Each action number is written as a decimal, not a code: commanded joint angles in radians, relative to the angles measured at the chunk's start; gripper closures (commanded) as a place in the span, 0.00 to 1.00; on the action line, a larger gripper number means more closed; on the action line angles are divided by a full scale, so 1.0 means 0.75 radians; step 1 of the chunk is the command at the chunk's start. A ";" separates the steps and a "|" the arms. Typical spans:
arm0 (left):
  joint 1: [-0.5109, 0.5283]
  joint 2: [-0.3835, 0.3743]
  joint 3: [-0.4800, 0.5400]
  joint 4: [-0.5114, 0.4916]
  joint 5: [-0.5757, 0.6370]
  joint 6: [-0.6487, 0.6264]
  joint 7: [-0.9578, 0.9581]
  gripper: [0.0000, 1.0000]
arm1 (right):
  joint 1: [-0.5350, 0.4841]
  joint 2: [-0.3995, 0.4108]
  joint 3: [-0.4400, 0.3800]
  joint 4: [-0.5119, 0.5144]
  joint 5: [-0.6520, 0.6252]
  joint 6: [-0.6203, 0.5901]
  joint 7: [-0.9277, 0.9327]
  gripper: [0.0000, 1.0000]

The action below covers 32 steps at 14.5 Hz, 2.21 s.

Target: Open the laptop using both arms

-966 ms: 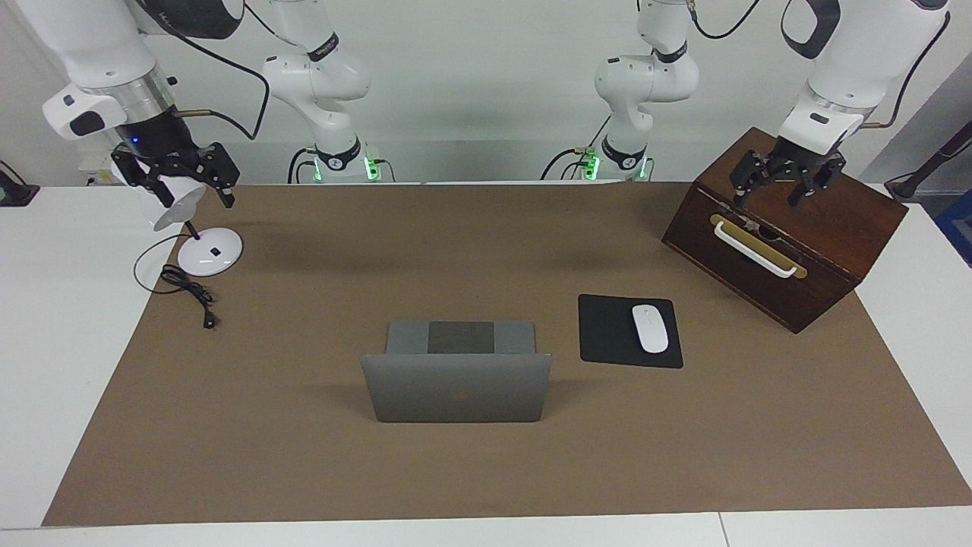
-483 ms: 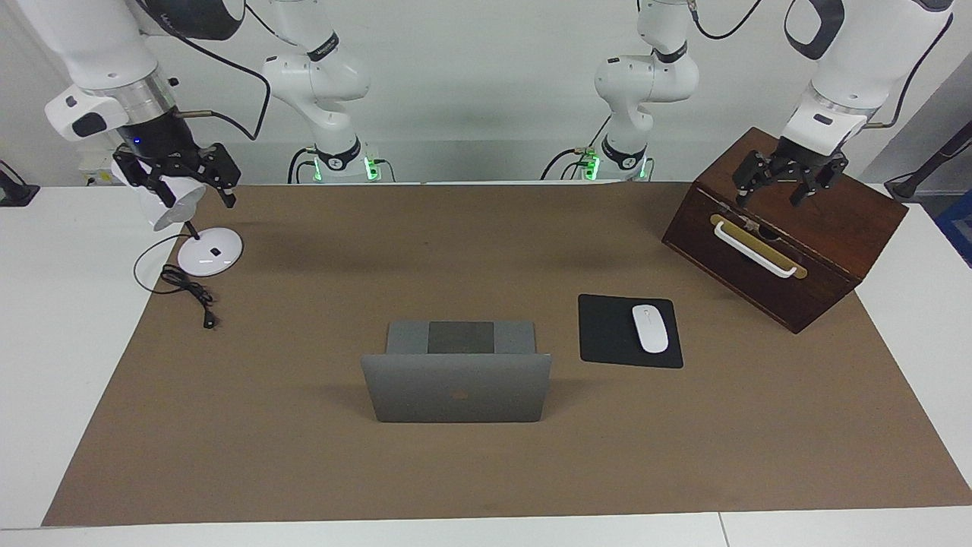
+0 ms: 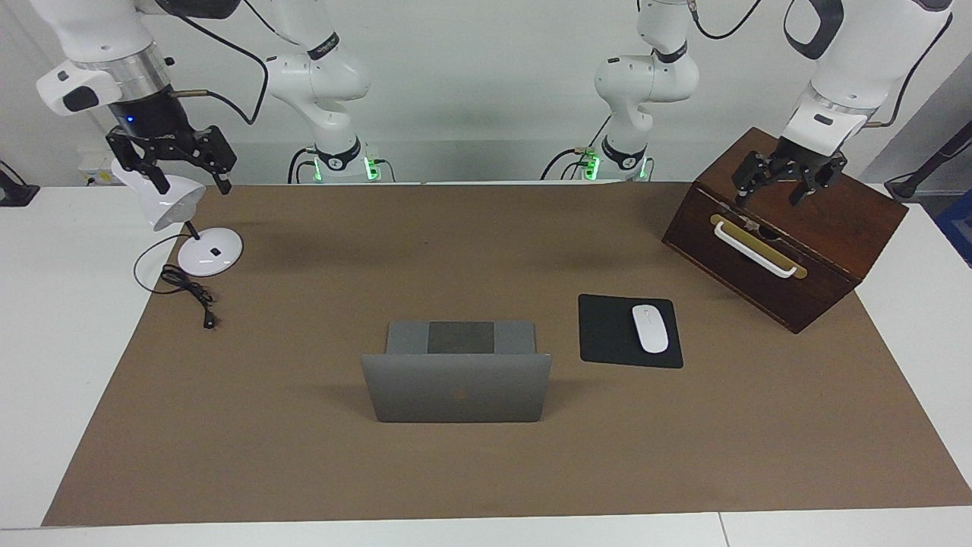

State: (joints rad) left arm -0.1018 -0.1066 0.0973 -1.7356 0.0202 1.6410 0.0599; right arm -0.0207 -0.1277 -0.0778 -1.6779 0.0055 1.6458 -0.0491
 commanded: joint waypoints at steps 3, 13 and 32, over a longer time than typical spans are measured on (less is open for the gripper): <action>-0.016 0.007 -0.001 0.029 0.008 -0.032 -0.023 0.00 | -0.028 -0.020 0.020 -0.049 -0.005 0.012 0.010 0.00; -0.014 0.007 -0.001 0.029 0.008 -0.034 -0.023 0.00 | -0.028 -0.020 0.022 -0.125 -0.005 0.082 0.008 0.00; -0.005 0.003 -0.001 0.025 -0.006 -0.024 -0.016 0.00 | -0.028 -0.020 0.022 -0.123 -0.005 0.084 0.010 0.00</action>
State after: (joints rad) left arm -0.1009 -0.1067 0.0931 -1.7341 0.0192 1.6397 0.0585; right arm -0.0207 -0.1257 -0.0778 -1.7496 0.0055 1.6895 -0.0491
